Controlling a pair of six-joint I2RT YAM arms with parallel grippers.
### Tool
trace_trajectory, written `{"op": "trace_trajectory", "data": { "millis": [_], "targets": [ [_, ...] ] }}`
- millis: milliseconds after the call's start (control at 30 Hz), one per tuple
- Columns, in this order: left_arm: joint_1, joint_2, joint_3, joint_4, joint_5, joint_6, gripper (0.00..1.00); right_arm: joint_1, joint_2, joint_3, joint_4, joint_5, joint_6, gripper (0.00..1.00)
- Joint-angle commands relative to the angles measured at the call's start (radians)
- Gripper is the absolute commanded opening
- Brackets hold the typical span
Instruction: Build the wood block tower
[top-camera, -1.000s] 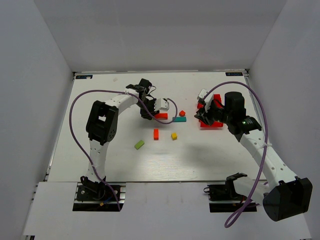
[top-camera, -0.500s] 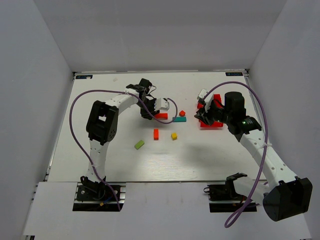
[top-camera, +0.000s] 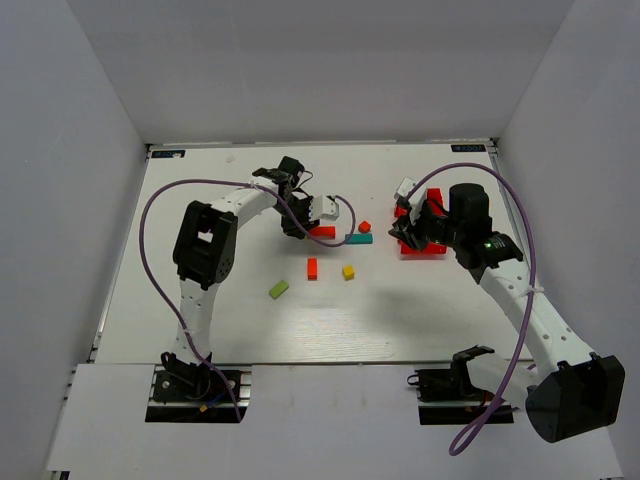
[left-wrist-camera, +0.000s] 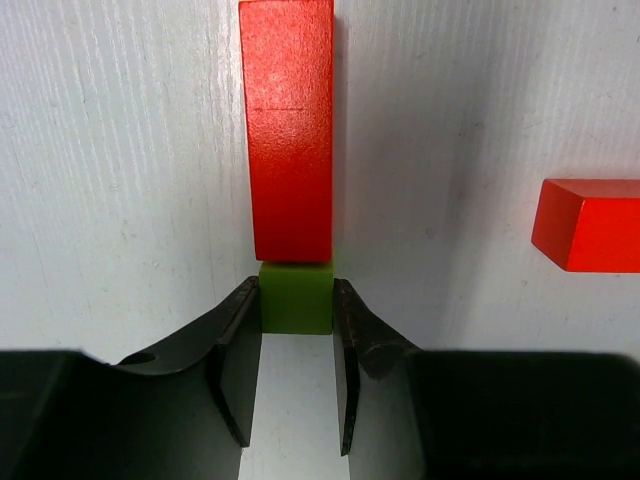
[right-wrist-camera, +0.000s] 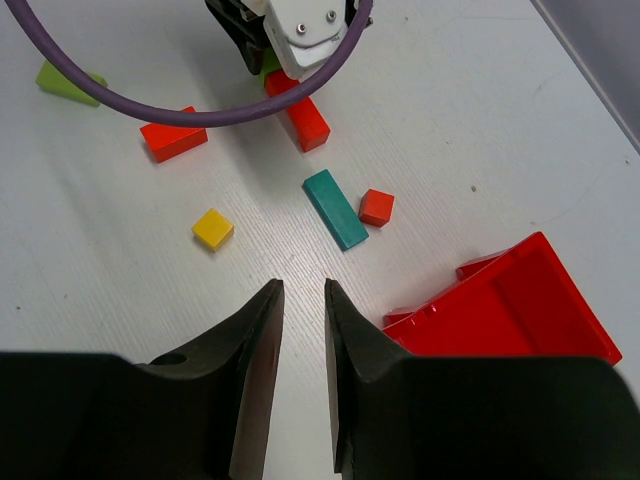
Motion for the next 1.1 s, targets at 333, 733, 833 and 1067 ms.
{"op": "trace_trajectory", "data": {
  "millis": [333, 733, 833, 1067],
  "targets": [
    [-0.004, 0.021, 0.026, -0.002, 0.006, 0.001, 0.23, 0.0, -0.006, -0.006, 0.004, -0.012, -0.005, 0.29],
    [-0.004, 0.021, 0.026, -0.02, 0.006, 0.001, 0.23, 0.0, -0.003, -0.005, 0.005, -0.012, -0.005, 0.29],
    [-0.004, 0.021, 0.026, -0.02, 0.006, 0.001, 0.23, -0.001, -0.006, -0.006, 0.002, -0.012, -0.006, 0.29],
    [-0.004, 0.021, 0.026, -0.02, 0.006, 0.001, 0.23, 0.0, -0.006, -0.005, 0.002, -0.012, -0.003, 0.29]
  ]
}}
